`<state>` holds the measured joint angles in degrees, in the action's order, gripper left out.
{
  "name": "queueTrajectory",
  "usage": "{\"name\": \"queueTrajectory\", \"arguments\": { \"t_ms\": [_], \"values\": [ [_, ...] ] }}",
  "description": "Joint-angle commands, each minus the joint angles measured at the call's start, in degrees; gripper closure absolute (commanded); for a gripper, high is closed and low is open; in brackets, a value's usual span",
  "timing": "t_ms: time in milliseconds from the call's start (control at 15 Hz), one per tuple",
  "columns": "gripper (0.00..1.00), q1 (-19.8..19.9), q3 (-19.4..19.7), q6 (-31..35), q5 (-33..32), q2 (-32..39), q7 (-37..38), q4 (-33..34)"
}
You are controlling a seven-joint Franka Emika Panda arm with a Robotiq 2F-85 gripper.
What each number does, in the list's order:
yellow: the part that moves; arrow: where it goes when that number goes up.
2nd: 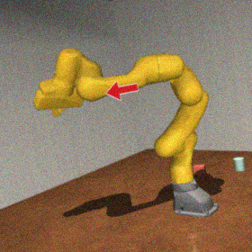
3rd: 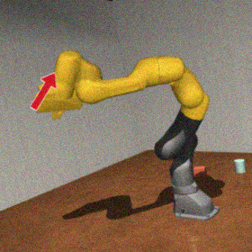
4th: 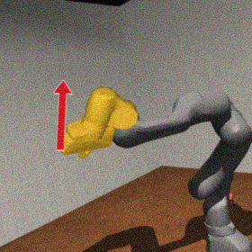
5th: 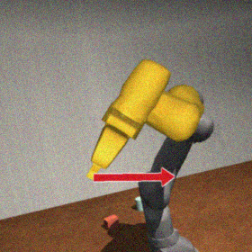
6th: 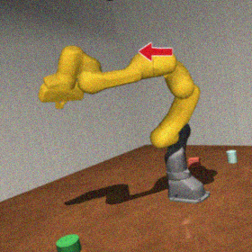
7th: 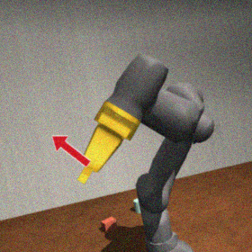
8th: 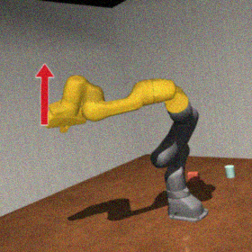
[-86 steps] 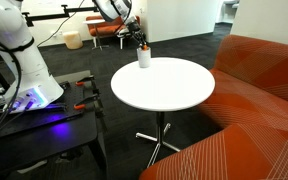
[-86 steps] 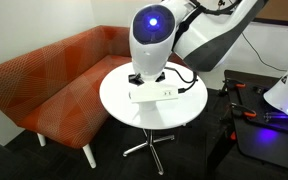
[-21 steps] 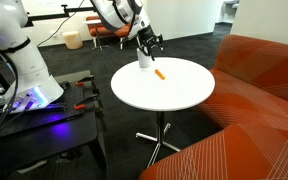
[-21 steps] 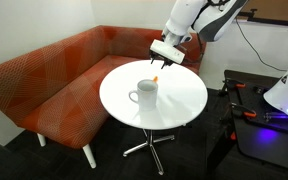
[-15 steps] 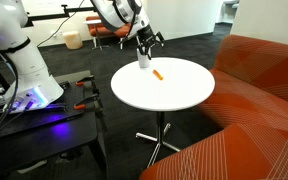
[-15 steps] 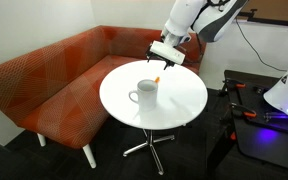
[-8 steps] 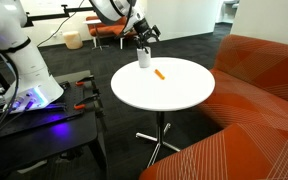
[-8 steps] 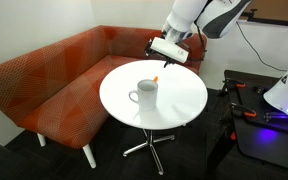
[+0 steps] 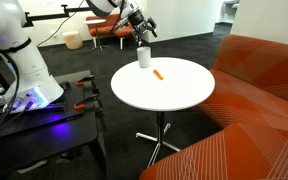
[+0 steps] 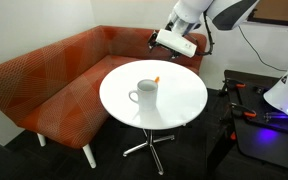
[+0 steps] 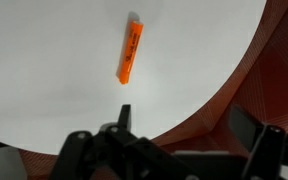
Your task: Remove the orange object from the white mug and put it on the table
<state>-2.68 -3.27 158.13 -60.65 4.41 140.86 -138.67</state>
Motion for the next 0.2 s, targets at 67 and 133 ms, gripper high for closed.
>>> {"name": "queueTrajectory", "arguments": {
  "t_ms": [67,133],
  "values": [
    [0.00,0.00,0.00,-0.01,0.00,-0.15,0.00,-0.23],
    [0.00,0.00,0.00,-0.02,0.00,-0.15,0.00,-0.28]
  ]
}}
